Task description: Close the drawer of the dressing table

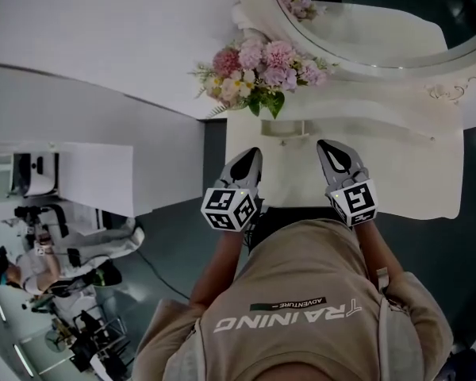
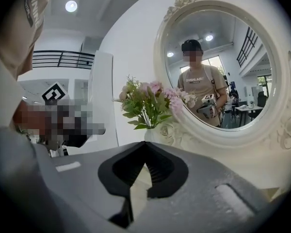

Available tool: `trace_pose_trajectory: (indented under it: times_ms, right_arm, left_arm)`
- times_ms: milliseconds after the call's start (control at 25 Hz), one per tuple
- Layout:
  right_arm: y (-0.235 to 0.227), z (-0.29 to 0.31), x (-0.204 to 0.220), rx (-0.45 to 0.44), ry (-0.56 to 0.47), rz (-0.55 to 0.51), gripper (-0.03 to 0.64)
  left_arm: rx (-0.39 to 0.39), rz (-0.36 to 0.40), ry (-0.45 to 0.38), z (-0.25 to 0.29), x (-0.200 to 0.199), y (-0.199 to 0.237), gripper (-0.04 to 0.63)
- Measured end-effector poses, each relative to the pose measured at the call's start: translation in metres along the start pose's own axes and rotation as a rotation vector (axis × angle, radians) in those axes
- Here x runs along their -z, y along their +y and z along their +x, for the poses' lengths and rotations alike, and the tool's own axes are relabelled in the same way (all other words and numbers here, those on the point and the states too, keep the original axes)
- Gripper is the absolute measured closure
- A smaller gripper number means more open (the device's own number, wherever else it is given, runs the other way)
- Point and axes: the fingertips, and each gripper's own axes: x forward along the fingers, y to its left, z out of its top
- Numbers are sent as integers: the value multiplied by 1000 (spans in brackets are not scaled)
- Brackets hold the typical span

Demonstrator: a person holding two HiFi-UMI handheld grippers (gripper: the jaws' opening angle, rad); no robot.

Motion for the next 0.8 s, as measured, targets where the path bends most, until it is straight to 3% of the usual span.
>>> trace_pose_trajectory:
  times_ms: [520,800]
  right_arm:
    - [5,-3,0,93,75,25,614]
    - [-3,8,17,136,109,56,615]
  left_arm:
    - [87,6,214,46,66,11,577]
    - [140,-66,315,70,105,12,577]
